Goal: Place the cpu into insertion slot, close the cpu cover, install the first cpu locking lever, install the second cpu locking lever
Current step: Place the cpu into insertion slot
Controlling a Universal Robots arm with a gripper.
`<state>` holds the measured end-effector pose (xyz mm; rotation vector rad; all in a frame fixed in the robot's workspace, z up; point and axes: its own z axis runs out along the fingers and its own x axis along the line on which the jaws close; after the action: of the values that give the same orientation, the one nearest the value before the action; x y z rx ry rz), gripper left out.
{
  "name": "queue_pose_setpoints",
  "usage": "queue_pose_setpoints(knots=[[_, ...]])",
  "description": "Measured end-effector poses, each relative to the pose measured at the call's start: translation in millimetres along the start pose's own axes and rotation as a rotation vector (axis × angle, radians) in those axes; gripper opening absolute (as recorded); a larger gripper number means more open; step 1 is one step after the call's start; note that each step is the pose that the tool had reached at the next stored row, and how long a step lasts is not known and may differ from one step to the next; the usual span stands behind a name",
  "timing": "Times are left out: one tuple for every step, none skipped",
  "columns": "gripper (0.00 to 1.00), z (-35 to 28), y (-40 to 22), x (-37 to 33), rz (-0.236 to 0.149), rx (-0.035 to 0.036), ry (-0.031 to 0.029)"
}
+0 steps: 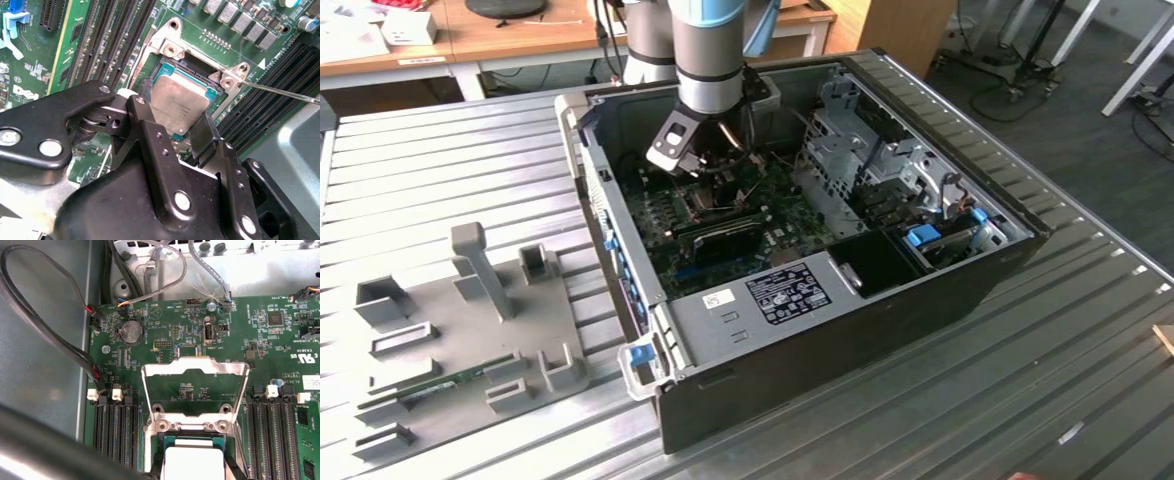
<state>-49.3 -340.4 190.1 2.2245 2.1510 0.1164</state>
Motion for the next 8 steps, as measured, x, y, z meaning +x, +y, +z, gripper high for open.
queue_pose_setpoints(knots=[[0.54,0.0,0.0,0.0,0.000,0.0000,0.0000],[0.54,0.0,-0.1,0.0,0.000,0.0000,0.0000],[0.54,0.0,-0.1,0.0,0.000,0.0000,0.0000],[0.54,0.0,-0.1,0.0,0.000,0.0000,0.0000],[0.54,0.0,-0.2,0.0,0.000,0.0000,-0.0001],[0.54,0.0,-0.2,0.0,0.000,0.0002,0.0000],[0.55,0.1,-0.3,0.0,0.000,0.0000,0.0002],[0.55,0.2,-0.3,0.0,0.000,-0.0003,0.0008]])
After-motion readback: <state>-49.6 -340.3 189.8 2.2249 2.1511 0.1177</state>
